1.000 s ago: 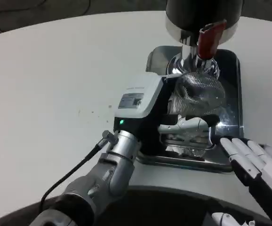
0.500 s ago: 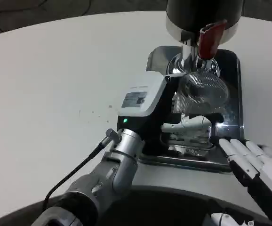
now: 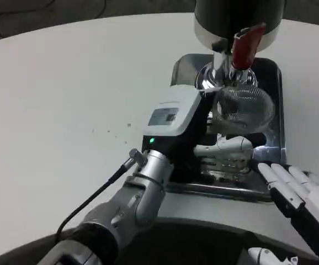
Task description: Grasp the cup under the faucet to collect the drink, then remove the cup.
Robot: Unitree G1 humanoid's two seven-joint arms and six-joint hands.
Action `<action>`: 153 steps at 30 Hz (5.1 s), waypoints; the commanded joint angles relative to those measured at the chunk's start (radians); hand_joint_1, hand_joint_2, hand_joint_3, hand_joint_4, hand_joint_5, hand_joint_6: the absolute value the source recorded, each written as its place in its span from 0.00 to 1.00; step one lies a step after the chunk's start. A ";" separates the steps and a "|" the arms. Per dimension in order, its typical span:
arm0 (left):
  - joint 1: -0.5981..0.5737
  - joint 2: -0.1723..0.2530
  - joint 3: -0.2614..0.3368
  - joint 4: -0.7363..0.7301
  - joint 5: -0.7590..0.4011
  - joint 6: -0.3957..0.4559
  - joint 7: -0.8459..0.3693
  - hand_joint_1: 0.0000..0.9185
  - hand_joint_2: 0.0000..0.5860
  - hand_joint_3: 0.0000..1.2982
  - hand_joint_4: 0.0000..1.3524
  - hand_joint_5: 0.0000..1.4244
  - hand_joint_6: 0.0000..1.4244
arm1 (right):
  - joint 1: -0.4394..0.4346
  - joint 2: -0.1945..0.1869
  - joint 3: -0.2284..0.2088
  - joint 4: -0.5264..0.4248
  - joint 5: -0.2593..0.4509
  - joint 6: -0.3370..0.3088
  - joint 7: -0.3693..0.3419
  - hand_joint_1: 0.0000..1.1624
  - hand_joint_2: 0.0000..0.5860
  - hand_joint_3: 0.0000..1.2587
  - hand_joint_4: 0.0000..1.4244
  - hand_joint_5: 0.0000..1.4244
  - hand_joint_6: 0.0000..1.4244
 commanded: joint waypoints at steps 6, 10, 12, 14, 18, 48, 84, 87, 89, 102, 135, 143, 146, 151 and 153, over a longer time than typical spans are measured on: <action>0.019 0.029 -0.001 0.004 0.011 0.020 -0.006 0.20 0.17 0.32 0.20 0.41 0.67 | -0.019 -0.007 0.008 0.019 0.015 0.006 0.008 0.17 0.68 0.00 0.00 0.00 0.00; 0.019 0.036 -0.004 0.001 0.011 0.015 -0.025 0.17 0.15 0.31 0.16 0.36 0.60 | -0.026 -0.007 0.012 0.023 0.015 0.009 0.011 0.17 0.69 0.00 0.00 0.00 0.00; 0.019 0.038 -0.005 0.000 0.009 0.011 -0.039 0.15 0.13 0.29 0.11 0.30 0.50 | -0.033 -0.006 0.014 0.027 0.017 0.013 0.012 0.17 0.69 0.00 0.00 0.00 0.00; 0.020 0.041 -0.006 -0.001 0.010 0.006 -0.046 0.14 0.14 0.28 0.09 0.25 0.39 | -0.037 -0.007 0.017 0.030 0.017 0.016 0.011 0.17 0.70 0.00 0.00 0.00 0.00; 0.024 0.046 -0.006 -0.005 0.007 -0.014 -0.062 0.14 0.13 0.28 0.07 0.22 0.35 | -0.045 -0.009 0.021 0.034 0.019 0.021 0.009 0.17 0.70 0.00 0.00 0.00 0.00; 0.201 0.195 0.057 -0.357 -0.006 -0.057 -0.188 0.02 0.02 0.23 0.00 0.07 0.16 | -0.056 -0.017 0.028 0.044 0.037 0.037 -0.004 0.17 0.71 0.01 0.00 0.00 0.00; 0.460 0.324 0.483 -1.159 -0.578 0.023 -0.743 0.00 0.14 0.27 0.29 0.31 0.32 | -0.115 -0.022 0.016 0.057 0.057 0.090 -0.006 0.18 0.71 0.02 0.00 0.00 0.00; 0.413 0.328 0.507 -1.189 -0.700 0.082 -0.841 0.00 0.15 0.27 0.31 0.32 0.33 | -0.139 -0.020 0.007 0.067 0.061 0.113 -0.008 0.18 0.71 0.02 0.00 0.00 0.00; 0.384 0.331 0.522 -1.202 -0.750 0.123 -0.889 0.00 0.16 0.26 0.30 0.33 0.33 | -0.154 -0.022 0.003 0.070 0.063 0.125 -0.008 0.18 0.71 0.02 0.00 0.00 0.00; 0.158 0.337 0.557 -1.172 -0.991 0.426 -1.157 0.00 0.17 0.15 0.13 0.19 0.22 | -0.177 -0.021 0.016 0.063 0.055 0.151 -0.010 0.18 0.71 0.02 0.00 0.00 0.00; 0.030 0.257 0.473 -1.037 -0.978 0.584 -1.349 0.00 0.20 0.17 0.14 0.20 0.21 | -0.131 0.008 0.041 0.003 0.065 0.167 -0.020 0.18 0.71 0.01 0.00 0.00 0.00; 0.022 0.249 0.449 -0.996 -0.947 0.574 -1.369 0.00 0.20 0.17 0.14 0.20 0.22 | -0.135 0.006 0.041 -0.006 0.066 0.172 -0.013 0.18 0.71 0.01 0.00 0.00 0.00; 0.017 0.243 0.438 -0.973 -0.930 0.573 -1.378 0.00 0.20 0.17 0.14 0.20 0.22 | -0.123 0.007 0.037 -0.013 0.068 0.171 -0.013 0.18 0.71 0.01 0.00 0.00 0.00; -0.001 0.249 0.395 -0.930 -0.871 0.550 -1.410 0.00 0.20 0.17 0.14 0.20 0.21 | -0.106 0.009 0.027 -0.021 0.082 0.173 -0.015 0.18 0.71 0.01 0.00 0.00 0.00; -0.005 0.249 0.376 -0.918 -0.849 0.536 -1.423 0.00 0.20 0.17 0.13 0.19 0.21 | -0.104 0.009 0.025 -0.021 0.089 0.173 -0.016 0.18 0.71 0.01 0.00 0.00 0.00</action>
